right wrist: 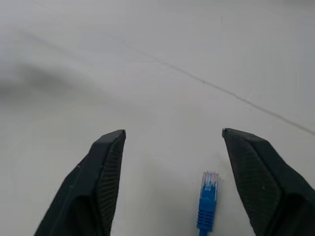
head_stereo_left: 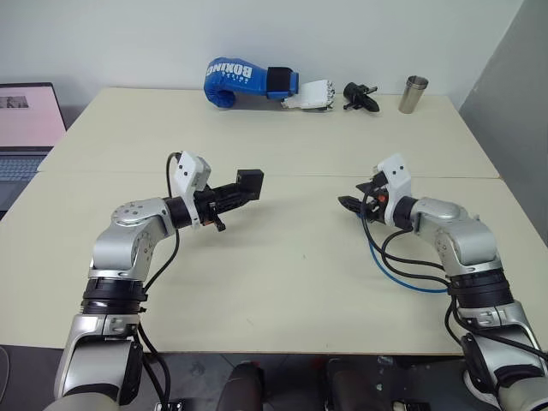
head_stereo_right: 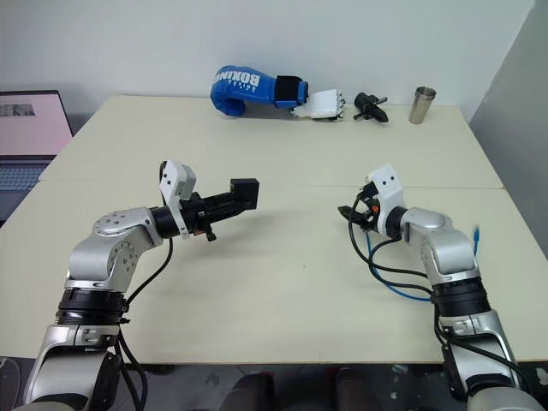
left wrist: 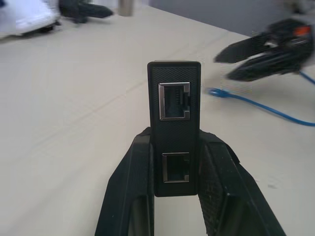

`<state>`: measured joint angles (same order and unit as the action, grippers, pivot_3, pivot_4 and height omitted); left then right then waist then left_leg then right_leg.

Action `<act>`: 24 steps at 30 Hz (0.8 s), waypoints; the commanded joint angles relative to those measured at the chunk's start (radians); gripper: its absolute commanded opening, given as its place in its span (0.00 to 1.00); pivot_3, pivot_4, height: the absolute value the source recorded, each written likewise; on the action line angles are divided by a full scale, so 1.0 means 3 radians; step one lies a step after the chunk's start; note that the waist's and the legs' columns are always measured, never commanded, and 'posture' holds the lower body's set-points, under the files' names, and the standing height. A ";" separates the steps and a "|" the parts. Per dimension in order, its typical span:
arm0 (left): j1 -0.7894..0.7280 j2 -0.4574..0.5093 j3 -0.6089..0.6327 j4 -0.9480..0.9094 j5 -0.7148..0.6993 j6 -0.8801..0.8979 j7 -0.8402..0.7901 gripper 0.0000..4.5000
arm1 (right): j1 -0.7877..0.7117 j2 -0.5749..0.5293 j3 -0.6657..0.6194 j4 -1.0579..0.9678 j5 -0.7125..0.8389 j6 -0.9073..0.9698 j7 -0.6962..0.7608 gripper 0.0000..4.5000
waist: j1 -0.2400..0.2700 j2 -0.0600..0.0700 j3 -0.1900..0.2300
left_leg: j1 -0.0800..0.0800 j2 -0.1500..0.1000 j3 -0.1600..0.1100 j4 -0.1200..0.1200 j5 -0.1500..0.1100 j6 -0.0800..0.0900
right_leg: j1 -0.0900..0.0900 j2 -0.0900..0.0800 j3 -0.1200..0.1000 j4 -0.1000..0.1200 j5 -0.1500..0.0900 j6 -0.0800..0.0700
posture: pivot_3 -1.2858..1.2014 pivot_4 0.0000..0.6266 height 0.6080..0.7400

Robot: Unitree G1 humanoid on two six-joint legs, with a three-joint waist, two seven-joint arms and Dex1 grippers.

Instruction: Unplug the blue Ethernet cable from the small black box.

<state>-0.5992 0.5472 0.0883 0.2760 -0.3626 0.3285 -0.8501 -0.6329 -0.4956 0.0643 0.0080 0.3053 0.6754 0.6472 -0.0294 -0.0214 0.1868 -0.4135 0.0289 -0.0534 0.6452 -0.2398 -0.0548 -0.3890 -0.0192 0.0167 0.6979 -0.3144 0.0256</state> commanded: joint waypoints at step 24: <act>0.0124 -0.0469 0.0388 0.1749 0.0560 -0.1249 0.1359 0.40 | -0.0019 0.0384 0.0630 -0.0718 -0.0170 -0.0096 0.0118 0.95 | -0.0016 -0.0001 -0.0002 | 0.0034 -0.0003 0.0000 -0.0001 0.0001 0.0000 | 0.0028 0.0000 -0.0001 0.0008 0.0003 0.0005 | 0.52 0.24 1.00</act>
<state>-0.5824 0.3966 0.2082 0.7781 -0.2009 -0.0792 -0.4279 -0.6293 -0.3804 0.2584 -0.1636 0.2543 0.6525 0.6755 -0.0341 -0.0217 0.1861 -0.4004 0.0281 -0.0531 0.6442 -0.2397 -0.0547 -0.3782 -0.0192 0.0167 0.7000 -0.3135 0.0271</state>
